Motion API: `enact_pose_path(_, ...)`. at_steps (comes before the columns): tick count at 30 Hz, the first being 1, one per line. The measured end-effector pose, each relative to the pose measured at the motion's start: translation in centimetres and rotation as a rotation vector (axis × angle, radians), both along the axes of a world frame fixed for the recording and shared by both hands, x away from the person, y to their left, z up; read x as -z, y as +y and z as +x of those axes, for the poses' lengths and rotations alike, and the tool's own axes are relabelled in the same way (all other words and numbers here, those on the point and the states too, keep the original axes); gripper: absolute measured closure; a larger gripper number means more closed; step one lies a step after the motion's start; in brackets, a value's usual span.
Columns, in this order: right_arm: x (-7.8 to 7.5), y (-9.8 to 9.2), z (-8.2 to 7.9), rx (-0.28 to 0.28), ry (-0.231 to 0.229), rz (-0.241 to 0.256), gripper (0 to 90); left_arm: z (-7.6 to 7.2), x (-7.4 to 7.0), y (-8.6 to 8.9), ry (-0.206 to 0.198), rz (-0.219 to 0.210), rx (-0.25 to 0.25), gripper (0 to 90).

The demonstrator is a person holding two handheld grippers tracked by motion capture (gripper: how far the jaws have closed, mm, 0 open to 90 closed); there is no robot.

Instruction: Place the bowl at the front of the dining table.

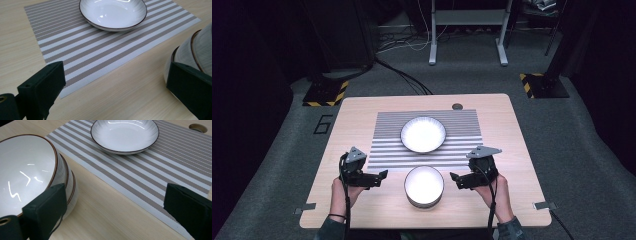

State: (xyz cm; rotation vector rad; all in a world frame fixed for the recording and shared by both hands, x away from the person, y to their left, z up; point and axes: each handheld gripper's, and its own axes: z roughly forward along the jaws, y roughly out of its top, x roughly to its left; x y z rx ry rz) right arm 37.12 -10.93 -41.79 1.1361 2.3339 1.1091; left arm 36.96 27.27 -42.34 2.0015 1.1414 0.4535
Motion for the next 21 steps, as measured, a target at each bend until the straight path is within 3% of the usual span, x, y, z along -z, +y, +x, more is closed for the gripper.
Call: enact_pose_path(21, -1.5, 3.2, -0.1, -0.08, 0.0, -0.021, 4.9, -0.4, -2.3, -3.5, 0.004, -0.006, 0.122, 2.5)
